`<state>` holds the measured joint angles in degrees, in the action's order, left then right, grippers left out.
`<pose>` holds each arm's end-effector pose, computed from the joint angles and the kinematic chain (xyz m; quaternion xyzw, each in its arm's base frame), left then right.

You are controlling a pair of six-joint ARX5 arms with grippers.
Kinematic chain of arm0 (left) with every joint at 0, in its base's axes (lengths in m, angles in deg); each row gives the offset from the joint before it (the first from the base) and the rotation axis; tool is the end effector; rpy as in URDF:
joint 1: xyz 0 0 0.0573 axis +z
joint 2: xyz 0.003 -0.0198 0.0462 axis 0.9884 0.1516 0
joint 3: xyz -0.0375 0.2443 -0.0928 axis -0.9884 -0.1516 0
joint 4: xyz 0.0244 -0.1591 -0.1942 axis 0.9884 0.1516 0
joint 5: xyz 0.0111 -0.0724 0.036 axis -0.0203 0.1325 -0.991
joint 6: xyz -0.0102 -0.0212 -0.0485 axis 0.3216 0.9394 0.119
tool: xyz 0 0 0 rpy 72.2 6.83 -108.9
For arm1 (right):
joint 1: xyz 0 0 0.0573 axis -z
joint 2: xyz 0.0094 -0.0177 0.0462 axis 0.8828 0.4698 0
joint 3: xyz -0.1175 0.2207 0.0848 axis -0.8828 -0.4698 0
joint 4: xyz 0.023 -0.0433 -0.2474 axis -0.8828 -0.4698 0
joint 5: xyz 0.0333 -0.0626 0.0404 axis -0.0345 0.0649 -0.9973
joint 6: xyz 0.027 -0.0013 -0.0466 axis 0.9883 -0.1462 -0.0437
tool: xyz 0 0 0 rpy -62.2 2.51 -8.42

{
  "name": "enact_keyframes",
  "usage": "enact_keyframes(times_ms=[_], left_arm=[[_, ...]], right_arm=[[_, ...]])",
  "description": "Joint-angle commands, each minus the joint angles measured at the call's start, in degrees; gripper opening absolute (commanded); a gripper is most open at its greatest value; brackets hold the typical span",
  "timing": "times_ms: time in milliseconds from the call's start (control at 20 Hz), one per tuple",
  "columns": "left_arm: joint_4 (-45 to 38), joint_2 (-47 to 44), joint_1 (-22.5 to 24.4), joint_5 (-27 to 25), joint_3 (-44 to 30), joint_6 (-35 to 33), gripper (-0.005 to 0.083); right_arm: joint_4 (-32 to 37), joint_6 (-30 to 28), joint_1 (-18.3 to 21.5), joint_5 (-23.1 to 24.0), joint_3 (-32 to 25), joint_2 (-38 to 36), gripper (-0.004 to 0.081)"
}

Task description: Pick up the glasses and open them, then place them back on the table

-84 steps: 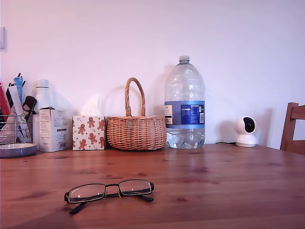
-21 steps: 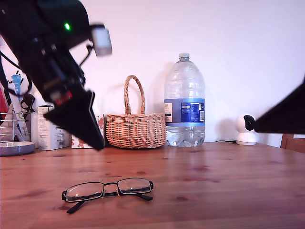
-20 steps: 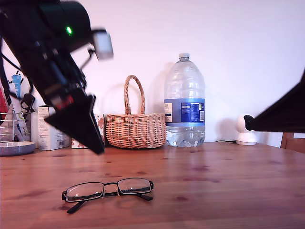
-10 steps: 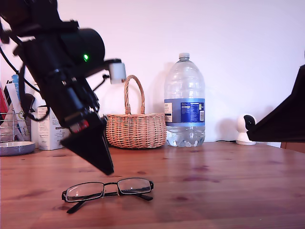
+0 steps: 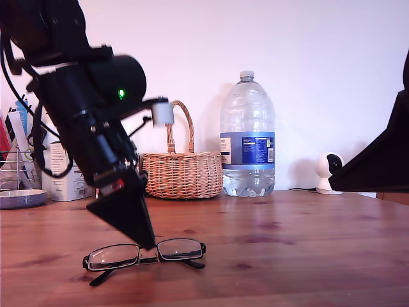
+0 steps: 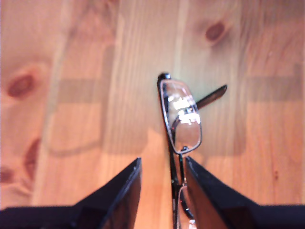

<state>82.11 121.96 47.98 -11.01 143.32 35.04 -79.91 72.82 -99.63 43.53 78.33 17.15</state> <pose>0.2695 -0.1869 0.1512 0.3386 0.4007 -0.5193 0.6747 0.1040 0.0864 0.1445 0.0090 0.2177 0.3826 0.8978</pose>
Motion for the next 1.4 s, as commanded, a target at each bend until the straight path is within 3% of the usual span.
enact_keyframes(times_ms=[0, 800, 1050, 1350], left_arm=[[-0.31, 1.38, -0.24, 0.15, 0.5, -0.26, 0.0256], [-0.44, 2.23, -0.59, 0.02, 0.52, -0.24, 0.0227], [-0.04, 2.23, -1.11, 0.04, 0.52, -0.24, 0.0131], [1.51, 2.56, -1.22, 0.0, 0.52, -0.28, 0.0119]], right_arm=[[1.16, -0.26, -0.2, 0.02, -0.52, 0.35, -0.0012], [1.57, -0.24, -0.22, 0.02, -0.52, 0.35, -0.0012], [1.6, -0.22, -0.22, 0.04, -0.52, 0.35, -0.0012], [1.57, -0.24, -0.2, 0.04, -0.52, 0.35, -0.0012]])
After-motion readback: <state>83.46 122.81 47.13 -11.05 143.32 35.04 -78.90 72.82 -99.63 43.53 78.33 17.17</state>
